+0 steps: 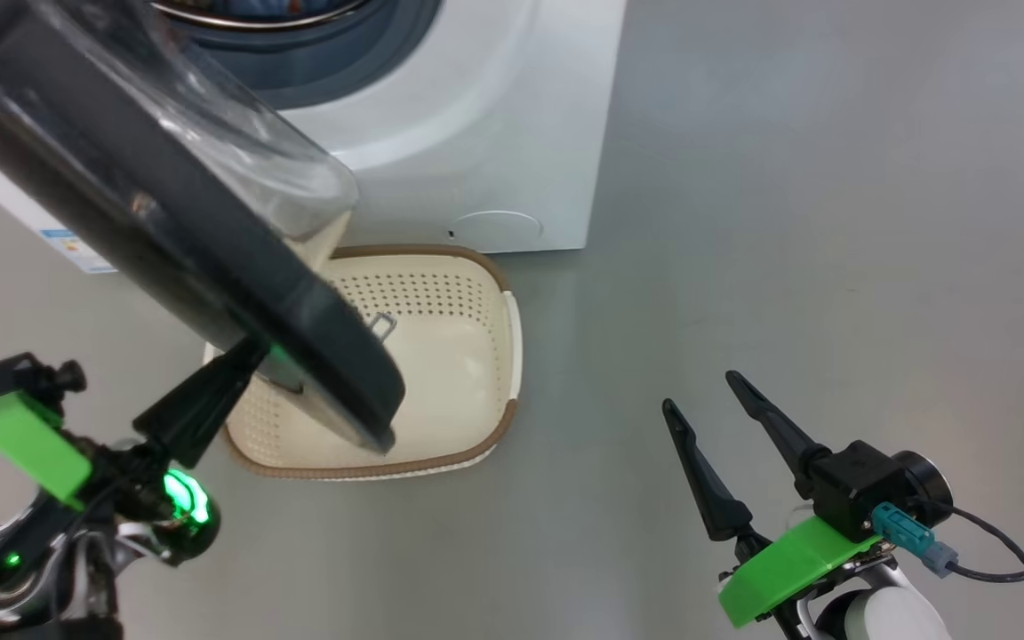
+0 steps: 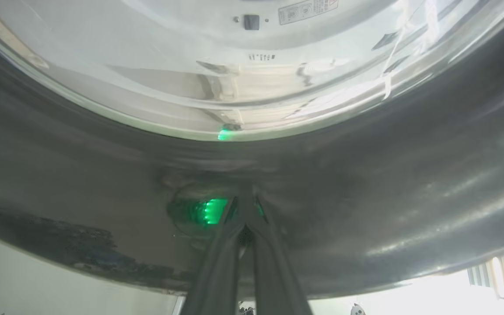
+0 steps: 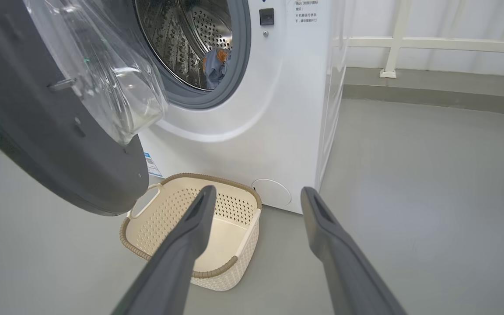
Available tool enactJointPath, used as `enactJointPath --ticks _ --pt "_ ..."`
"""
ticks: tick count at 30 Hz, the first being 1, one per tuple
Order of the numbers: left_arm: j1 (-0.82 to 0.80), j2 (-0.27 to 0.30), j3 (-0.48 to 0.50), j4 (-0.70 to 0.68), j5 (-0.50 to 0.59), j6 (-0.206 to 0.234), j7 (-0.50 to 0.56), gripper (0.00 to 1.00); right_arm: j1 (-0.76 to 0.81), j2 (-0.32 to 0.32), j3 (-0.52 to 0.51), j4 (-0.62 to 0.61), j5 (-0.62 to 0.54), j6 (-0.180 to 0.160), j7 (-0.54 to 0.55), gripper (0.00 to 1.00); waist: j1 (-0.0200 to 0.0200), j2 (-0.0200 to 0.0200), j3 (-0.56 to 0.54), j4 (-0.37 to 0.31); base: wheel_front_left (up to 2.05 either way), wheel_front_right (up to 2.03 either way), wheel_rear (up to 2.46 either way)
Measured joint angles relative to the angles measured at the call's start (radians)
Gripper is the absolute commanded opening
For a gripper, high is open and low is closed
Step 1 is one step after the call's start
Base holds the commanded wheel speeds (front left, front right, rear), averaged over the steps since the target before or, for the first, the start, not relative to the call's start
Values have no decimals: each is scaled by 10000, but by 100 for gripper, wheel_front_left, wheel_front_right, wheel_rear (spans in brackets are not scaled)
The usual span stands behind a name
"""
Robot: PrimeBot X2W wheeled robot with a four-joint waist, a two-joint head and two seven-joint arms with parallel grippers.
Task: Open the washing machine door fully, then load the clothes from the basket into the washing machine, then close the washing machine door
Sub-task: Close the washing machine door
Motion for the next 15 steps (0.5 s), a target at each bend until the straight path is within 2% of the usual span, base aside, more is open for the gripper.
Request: enactJointPath --ticks 6,15 --pt "-469 -10 -729 679 -27 -234 -888 0 -63 10 -10 125 88 0 -186 100 0 0 130 -491 0 0 0" --pt "-1246 -8 -1260 1737 -276 -403 -2339 0 -68 31 -15 330 245 0 -418 100 0 0 213 -1212 0 0 0"
